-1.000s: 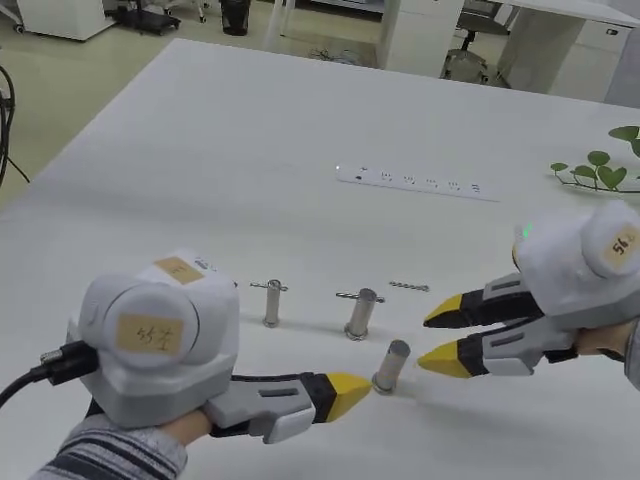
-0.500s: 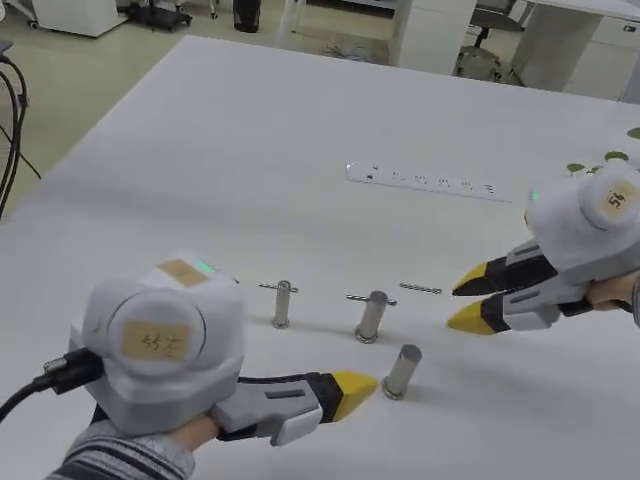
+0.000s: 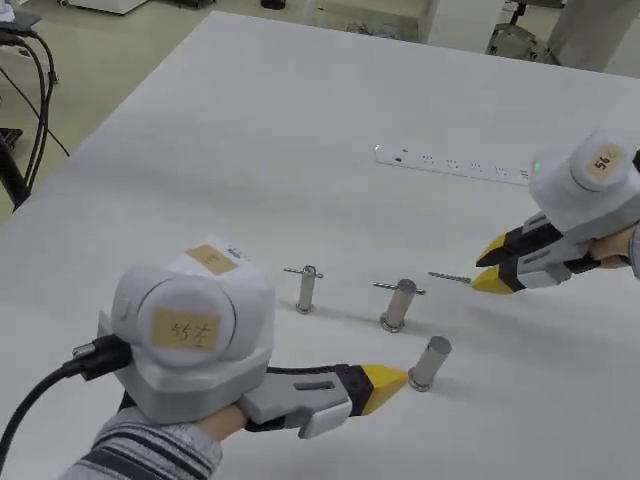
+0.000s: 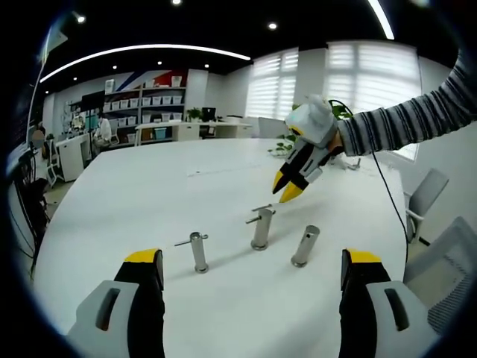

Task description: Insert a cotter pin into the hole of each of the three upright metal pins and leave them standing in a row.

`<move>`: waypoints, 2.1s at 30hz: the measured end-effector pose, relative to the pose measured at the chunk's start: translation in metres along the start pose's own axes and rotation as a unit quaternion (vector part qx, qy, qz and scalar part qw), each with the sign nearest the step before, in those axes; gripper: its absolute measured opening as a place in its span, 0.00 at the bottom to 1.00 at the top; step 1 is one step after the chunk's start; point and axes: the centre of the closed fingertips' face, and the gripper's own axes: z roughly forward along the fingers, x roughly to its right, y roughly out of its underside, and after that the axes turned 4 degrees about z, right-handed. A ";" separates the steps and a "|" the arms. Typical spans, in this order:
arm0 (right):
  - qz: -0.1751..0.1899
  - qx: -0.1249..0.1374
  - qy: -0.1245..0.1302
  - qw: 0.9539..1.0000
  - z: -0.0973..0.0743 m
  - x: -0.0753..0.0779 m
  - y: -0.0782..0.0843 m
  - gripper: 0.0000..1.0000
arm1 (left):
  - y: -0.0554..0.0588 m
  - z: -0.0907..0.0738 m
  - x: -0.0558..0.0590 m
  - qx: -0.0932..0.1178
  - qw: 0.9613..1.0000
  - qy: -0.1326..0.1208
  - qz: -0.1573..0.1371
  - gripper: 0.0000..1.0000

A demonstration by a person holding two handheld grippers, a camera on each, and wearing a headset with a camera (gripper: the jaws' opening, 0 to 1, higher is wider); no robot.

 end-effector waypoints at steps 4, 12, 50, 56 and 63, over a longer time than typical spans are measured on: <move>0.001 -0.009 -0.001 1.000 0.012 0.007 0.002 0.11 | 0.003 0.001 0.001 -0.005 1.000 0.004 0.000 0.98; -0.006 -0.033 -0.002 0.999 0.028 0.015 0.008 0.08 | 0.005 0.002 0.002 -0.010 1.000 0.004 0.002 0.98; -0.054 -0.048 0.006 0.997 0.002 0.002 0.012 0.00 | 0.005 0.004 0.019 -0.017 0.999 0.037 0.014 0.92; -0.074 -0.042 0.012 0.996 -0.017 -0.008 0.010 0.00 | 0.004 0.005 0.030 -0.017 0.998 0.060 0.021 0.86; -0.086 -0.026 0.016 0.996 -0.034 -0.026 0.006 0.00 | 0.006 0.007 0.043 -0.023 0.996 0.085 0.021 0.80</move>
